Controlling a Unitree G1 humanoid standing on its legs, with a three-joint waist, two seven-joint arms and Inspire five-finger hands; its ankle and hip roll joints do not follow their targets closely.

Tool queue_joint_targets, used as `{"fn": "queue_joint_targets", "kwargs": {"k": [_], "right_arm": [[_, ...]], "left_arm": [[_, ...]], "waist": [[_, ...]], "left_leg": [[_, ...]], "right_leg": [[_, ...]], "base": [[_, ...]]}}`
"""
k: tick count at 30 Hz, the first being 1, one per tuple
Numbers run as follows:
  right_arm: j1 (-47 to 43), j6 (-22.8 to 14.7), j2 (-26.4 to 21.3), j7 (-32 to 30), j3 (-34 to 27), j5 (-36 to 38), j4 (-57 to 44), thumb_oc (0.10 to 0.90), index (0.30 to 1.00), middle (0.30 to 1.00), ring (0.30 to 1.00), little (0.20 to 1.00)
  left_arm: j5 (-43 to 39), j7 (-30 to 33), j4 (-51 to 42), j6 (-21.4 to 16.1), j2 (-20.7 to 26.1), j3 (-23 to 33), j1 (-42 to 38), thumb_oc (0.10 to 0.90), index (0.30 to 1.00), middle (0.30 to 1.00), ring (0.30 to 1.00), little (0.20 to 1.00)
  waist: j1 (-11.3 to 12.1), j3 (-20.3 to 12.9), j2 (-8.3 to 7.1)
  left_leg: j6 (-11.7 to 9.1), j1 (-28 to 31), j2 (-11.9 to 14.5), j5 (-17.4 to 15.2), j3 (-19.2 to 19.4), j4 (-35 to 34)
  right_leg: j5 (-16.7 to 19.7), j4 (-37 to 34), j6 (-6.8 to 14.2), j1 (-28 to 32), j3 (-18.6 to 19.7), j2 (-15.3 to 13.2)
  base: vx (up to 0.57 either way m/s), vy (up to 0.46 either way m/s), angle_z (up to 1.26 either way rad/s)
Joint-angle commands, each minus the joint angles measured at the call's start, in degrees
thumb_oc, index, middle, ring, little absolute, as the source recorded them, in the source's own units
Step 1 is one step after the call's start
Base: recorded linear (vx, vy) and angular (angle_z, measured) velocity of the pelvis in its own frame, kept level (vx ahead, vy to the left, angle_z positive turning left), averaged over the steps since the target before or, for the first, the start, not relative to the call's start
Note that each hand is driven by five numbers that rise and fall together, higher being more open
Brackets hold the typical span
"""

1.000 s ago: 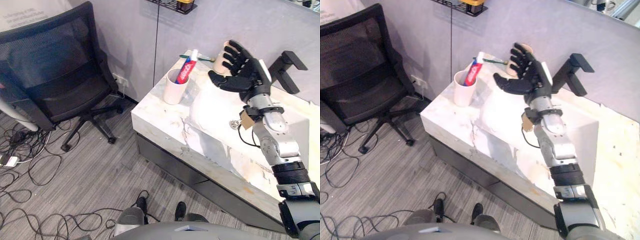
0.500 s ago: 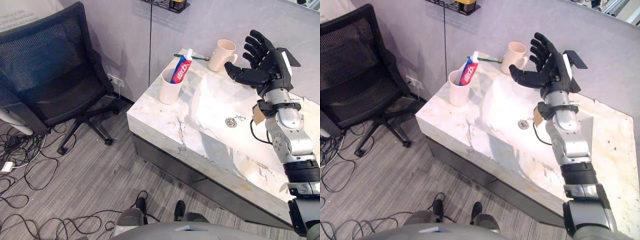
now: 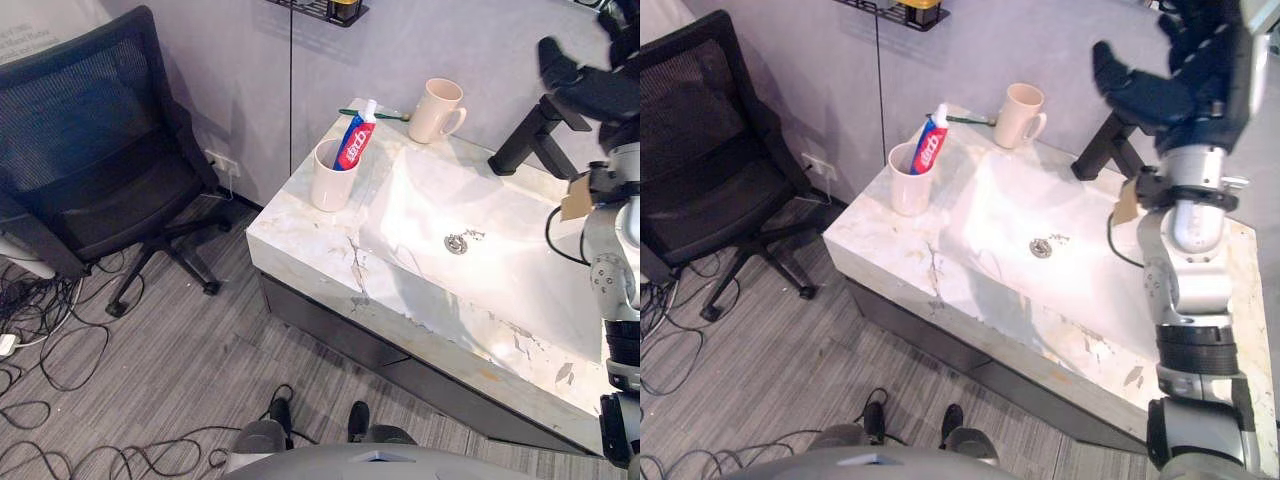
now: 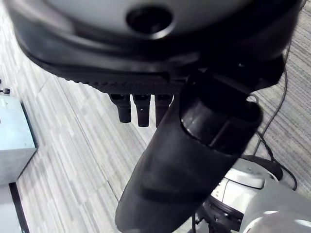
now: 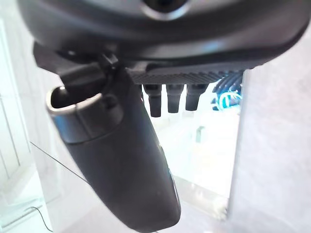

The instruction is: Organize the bathroom.

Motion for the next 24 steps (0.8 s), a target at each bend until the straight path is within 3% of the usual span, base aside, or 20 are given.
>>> {"fn": "queue_joint_targets", "kwargs": {"k": [1, 5, 10, 14, 16, 19, 24], "right_arm": [[-3.8, -7.8, -5.0, -5.6, -4.6, -2.8, -3.4, 0.8, 0.9, 0.9, 0.9, 0.9], [-1.7, -8.2, -5.6, -8.0, -7.0, -1.8, -3.0, 0.8, 0.9, 0.9, 0.9, 0.9], [4.1, -6.6, -5.9, -21.6, -13.4, -4.8, 5.4, 0.8, 0.9, 0.9, 0.9, 0.9], [7.5, -9.6, -5.7, -27.1, -18.0, -1.1, 9.9, 0.8, 0.9, 0.9, 0.9, 0.9], [9.8, -13.0, -4.4, -31.6, -21.0, 2.1, 13.1, 0.8, 0.9, 0.9, 0.9, 0.9], [11.4, -13.2, -4.0, -35.6, -23.2, 1.4, 15.4, 0.8, 0.9, 0.9, 0.9, 0.9], [13.9, -9.8, -5.9, -42.6, -26.6, -0.4, 20.8, 0.8, 0.9, 0.9, 0.9, 0.9]], "left_arm": [[2.8, -0.4, 4.6, 1.8, 0.3, -1.7, 3.4, 0.8, 0.9, 0.9, 0.9, 0.9], [1.7, -0.1, 4.3, 2.2, 0.0, -1.7, 3.5, 0.8, 0.9, 0.9, 0.9, 0.9], [-0.1, -0.5, 4.0, 3.3, -0.1, -1.6, 2.8, 0.8, 0.9, 0.9, 0.9, 0.9], [-0.7, -1.1, 4.3, 3.4, 0.0, -1.4, 2.4, 0.8, 0.9, 0.9, 0.9, 0.9], [-1.6, -1.4, 4.8, 3.0, 0.0, -1.9, 2.1, 0.8, 0.9, 0.9, 0.9, 0.9], [-1.5, -1.7, 5.0, 2.9, 0.1, -1.9, 1.8, 0.8, 0.9, 0.9, 0.9, 0.9], [-0.4, -2.5, 5.0, 2.9, 0.6, -2.0, 1.4, 0.8, 0.9, 0.9, 0.9, 0.9]], "waist": [[0.8, -4.3, 0.82], [0.2, -4.6, 0.87], [-0.8, -4.6, 1.03], [-1.2, -4.5, 1.06], [-1.5, -4.5, 1.13], [-1.8, -4.6, 1.13], [-2.3, -5.0, 1.13]], "left_leg": [[-0.4, 2.0, 1.6, -1.6, 2.0, -0.8], [-0.5, 2.1, 1.5, -1.6, 2.3, -0.9], [-0.5, 2.3, 1.6, -1.8, 2.8, -1.2], [-0.6, 2.4, 1.7, -1.8, 3.0, -1.5], [-0.6, 2.6, 1.7, -1.8, 3.2, -1.8], [-0.7, 2.7, 1.7, -1.8, 3.4, -1.9], [-0.8, 2.9, 1.7, -1.6, 3.6, -2.5]], "right_leg": [[-5.0, 3.4, 2.4, -1.9, 1.1, 2.0], [-5.0, 3.3, 2.3, -1.9, 1.4, 2.2], [-5.1, 3.2, 2.4, -2.1, 2.1, 2.4], [-5.0, 2.8, 2.4, -1.9, 2.3, 2.5], [-4.9, 2.6, 2.4, -1.8, 2.6, 2.7], [-4.8, 2.5, 2.5, -1.8, 2.7, 2.7], [-4.5, 2.3, 2.6, -2.0, 2.9, 2.8]], "base": [[0.0, 0.0, 0.0], [0.0, 0.032, -0.04], [-0.01, 0.04, -0.04], [0.0, 0.013, -0.03], [-0.01, 0.035, -0.12], [-0.01, 0.022, -0.08], [-0.03, 0.026, -0.07]]}}
